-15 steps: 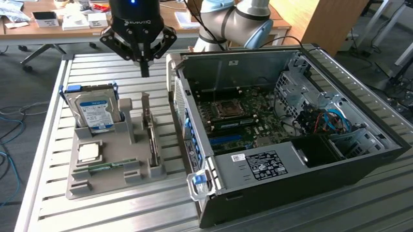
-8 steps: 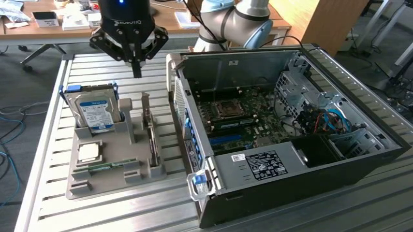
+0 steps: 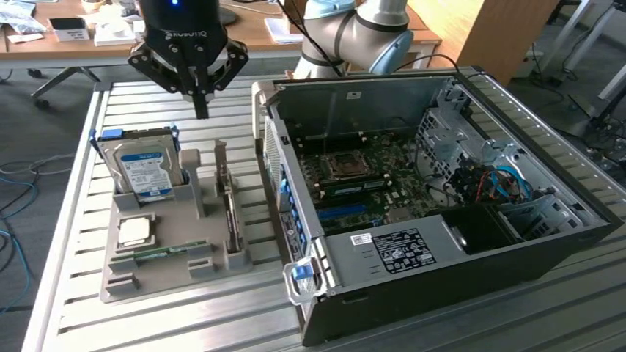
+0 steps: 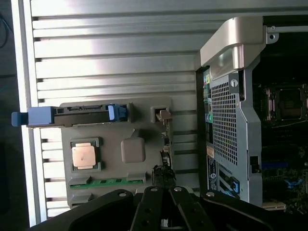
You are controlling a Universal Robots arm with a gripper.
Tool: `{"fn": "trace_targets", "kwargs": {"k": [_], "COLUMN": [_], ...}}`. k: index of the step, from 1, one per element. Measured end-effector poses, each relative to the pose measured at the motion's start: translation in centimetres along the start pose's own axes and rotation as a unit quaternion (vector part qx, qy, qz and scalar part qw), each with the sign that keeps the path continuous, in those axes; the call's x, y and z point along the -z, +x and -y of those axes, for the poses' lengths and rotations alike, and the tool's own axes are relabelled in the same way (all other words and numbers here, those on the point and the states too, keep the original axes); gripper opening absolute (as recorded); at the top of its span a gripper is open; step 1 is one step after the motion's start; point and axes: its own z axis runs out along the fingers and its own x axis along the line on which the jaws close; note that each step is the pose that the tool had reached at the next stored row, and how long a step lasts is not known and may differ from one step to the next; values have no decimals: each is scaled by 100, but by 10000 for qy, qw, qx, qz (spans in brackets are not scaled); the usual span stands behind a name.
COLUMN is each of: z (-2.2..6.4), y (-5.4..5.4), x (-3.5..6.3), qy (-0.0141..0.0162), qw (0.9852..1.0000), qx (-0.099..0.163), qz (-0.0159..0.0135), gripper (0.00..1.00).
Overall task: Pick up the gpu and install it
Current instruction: 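Reach for the gpu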
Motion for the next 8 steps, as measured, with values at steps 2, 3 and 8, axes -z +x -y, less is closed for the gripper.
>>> {"fn": "trace_targets", "kwargs": {"k": [2,3,8], "z": [-1,-1,50], "y": [-13,-22,-37], "x": [0,-1,0], "qy": [0,0,9], "qw": [10000,10000,10000], "qx": [0,0,0], "qz": [0,0,0], "gripper": [11,11,11]}}
